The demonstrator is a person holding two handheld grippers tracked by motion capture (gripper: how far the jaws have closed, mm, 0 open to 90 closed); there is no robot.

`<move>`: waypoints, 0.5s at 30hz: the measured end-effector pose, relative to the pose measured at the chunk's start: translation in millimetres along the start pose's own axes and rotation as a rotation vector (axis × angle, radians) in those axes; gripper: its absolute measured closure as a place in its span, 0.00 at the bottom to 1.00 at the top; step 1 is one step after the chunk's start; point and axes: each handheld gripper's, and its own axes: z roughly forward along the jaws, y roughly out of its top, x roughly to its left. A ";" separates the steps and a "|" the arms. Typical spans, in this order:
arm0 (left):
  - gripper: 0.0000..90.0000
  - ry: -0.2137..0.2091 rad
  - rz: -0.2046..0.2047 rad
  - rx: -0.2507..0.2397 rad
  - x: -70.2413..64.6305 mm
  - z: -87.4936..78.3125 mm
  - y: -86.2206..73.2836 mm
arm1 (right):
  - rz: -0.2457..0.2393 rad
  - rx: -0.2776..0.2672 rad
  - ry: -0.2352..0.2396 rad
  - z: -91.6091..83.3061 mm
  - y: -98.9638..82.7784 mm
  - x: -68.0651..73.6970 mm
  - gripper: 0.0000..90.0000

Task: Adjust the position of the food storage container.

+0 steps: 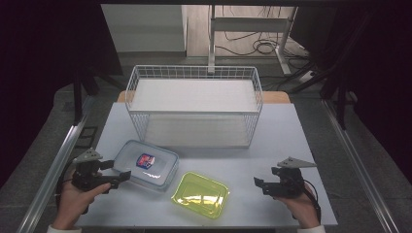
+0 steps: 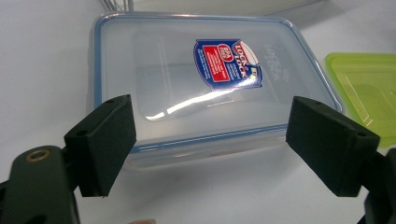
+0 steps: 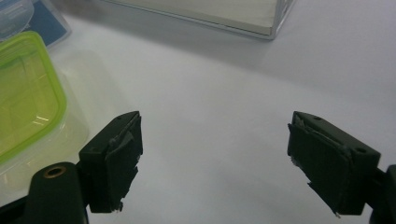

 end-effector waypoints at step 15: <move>0.80 -0.052 0.105 0.028 -22.7 -15.8 -1.9 | -0.028 0.020 -0.012 4.4 2.0 7.9 0.20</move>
